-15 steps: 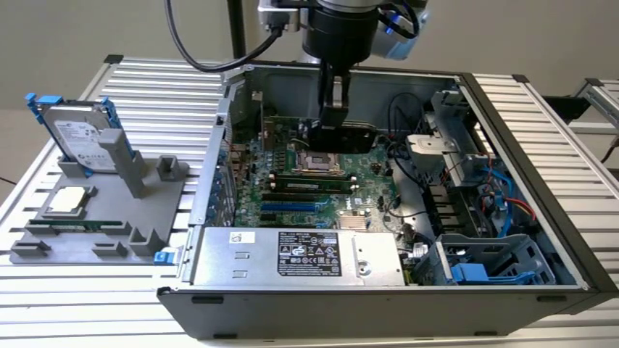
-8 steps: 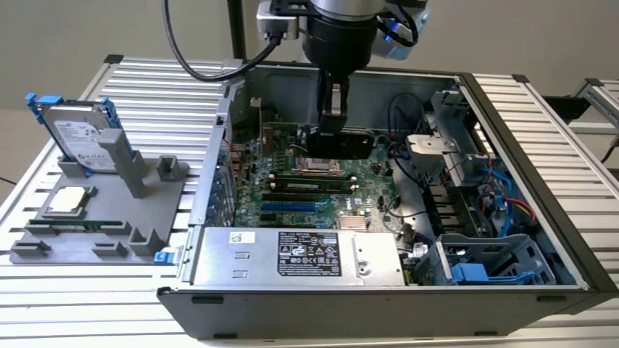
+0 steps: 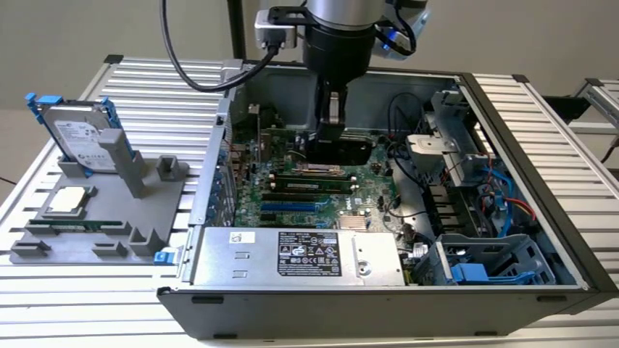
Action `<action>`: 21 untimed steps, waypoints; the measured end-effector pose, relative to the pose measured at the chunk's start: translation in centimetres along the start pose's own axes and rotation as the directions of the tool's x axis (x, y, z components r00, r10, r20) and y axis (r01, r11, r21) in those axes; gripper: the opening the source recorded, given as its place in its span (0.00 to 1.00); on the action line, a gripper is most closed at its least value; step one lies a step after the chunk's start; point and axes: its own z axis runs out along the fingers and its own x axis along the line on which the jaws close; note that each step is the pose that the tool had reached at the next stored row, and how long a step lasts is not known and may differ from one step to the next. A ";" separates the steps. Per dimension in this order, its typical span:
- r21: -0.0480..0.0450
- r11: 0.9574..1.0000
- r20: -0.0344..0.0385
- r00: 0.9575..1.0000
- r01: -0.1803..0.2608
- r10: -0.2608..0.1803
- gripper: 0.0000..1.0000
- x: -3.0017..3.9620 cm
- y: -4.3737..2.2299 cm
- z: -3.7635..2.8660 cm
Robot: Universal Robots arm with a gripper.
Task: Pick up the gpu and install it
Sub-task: 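Insert the gpu into the slot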
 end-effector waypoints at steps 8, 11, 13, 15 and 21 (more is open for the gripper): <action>-0.003 1.000 0.000 1.000 0.000 0.000 0.00 0.59 0.15 0.36; -0.003 1.000 0.000 1.000 0.000 0.000 0.00 0.94 0.20 0.46; -0.003 1.000 0.000 1.000 0.000 0.000 0.00 1.16 0.24 0.54; -0.003 1.000 0.000 1.000 0.000 0.000 0.00 1.35 0.28 0.63; -0.003 1.000 0.000 1.000 0.000 0.000 0.00 1.79 0.40 1.03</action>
